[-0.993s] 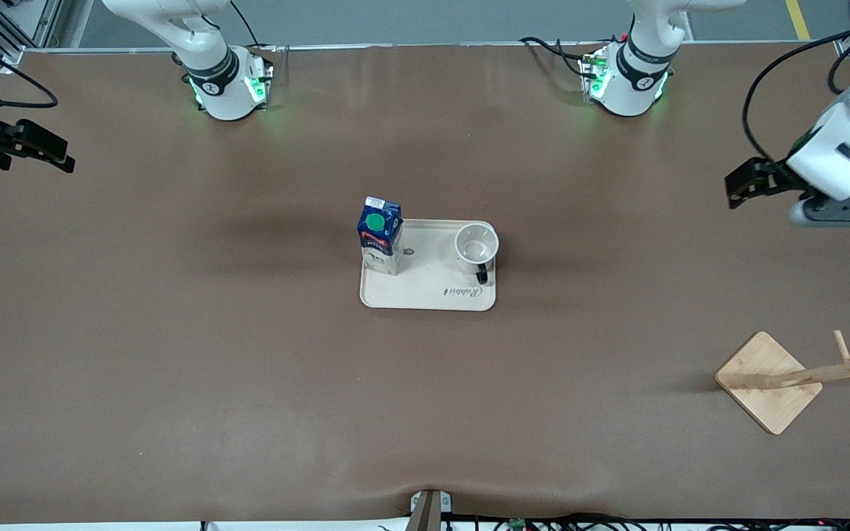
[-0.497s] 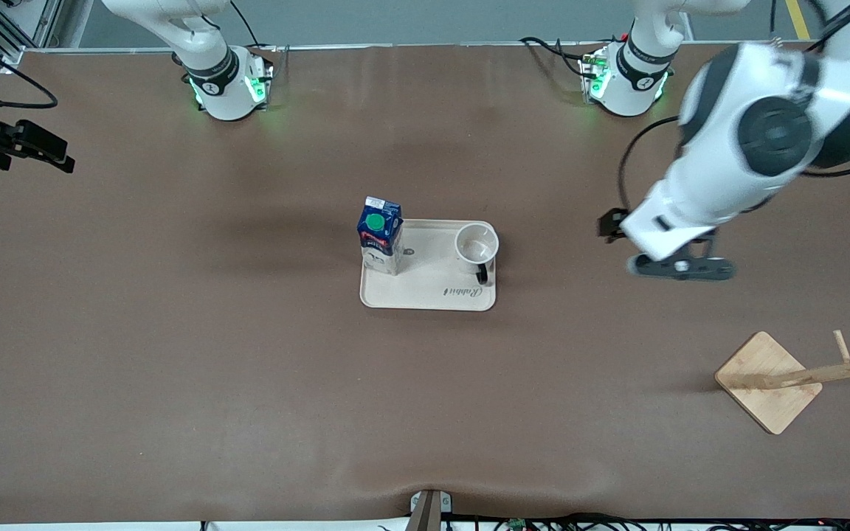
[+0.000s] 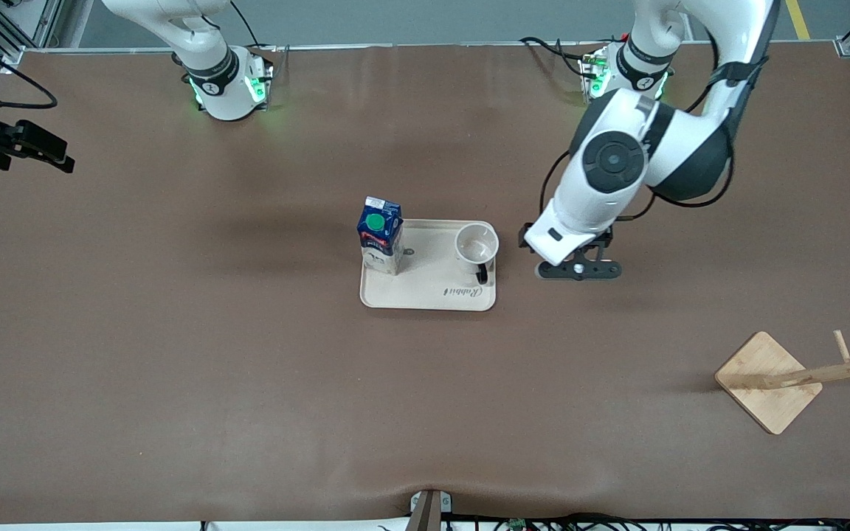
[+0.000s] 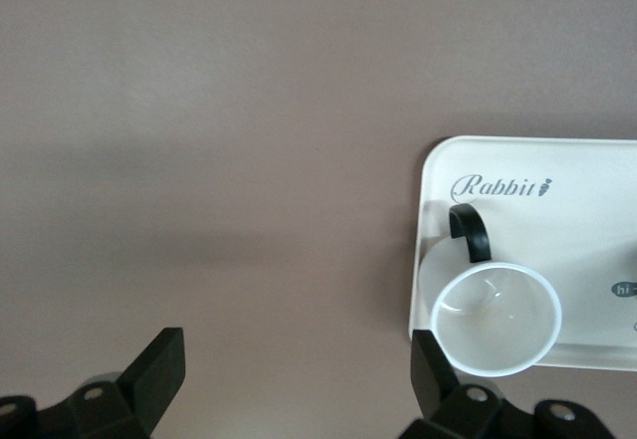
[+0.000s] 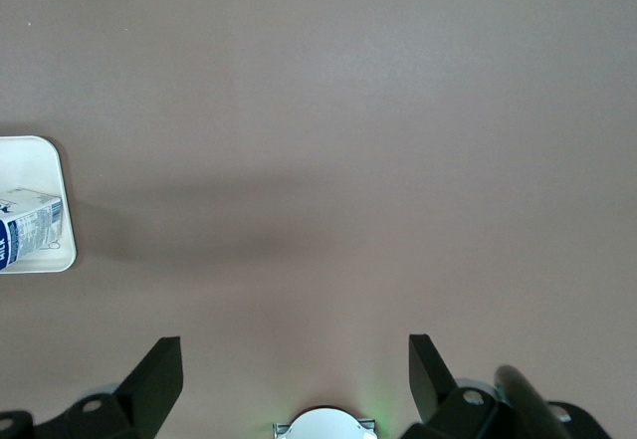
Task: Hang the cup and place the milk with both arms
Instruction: 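Move the left gripper over the white mug on the tray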
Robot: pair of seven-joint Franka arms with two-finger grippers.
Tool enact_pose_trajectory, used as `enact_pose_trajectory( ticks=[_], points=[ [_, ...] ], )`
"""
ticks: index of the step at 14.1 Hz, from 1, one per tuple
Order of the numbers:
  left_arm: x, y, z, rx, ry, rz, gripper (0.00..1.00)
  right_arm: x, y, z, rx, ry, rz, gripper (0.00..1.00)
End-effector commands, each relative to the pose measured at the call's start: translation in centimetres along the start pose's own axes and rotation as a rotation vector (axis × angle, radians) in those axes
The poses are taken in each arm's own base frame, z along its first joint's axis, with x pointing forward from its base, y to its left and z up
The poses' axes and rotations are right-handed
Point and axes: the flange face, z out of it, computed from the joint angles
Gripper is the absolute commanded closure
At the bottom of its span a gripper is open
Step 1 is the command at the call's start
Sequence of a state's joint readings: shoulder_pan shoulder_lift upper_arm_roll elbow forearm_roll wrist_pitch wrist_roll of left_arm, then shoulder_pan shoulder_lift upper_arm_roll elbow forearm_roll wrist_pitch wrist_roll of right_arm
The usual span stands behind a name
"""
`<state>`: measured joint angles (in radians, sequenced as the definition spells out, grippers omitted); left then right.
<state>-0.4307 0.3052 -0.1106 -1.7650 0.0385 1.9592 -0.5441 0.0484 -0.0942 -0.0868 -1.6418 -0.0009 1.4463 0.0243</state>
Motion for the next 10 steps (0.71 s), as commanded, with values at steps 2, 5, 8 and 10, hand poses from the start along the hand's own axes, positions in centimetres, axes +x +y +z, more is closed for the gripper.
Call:
enact_pose_trajectory(
  ticks=[2,5,8,10],
  points=[
    [-0.1,3.2,4.0,-0.009,0.006,-0.066,0.00,0.2,0.5,-0.3,-0.015,-0.001,-0.004,0.00],
    [-1.4,6.7,8.1,0.008,-0.013,-0.160,0.10,0.2,1.0,-0.1,-0.014,-0.004,0.004,0.00],
    [-2.5,8.1,11.2,0.003,-0.011,-0.194,0.11,0.4,1.4,0.1,-0.014,-0.009,0.011,0.00],
    [-3.3,7.8,12.8,0.024,-0.031,-0.194,0.18,0.4,1.4,0.1,-0.014,-0.009,0.011,0.00]
  ],
)
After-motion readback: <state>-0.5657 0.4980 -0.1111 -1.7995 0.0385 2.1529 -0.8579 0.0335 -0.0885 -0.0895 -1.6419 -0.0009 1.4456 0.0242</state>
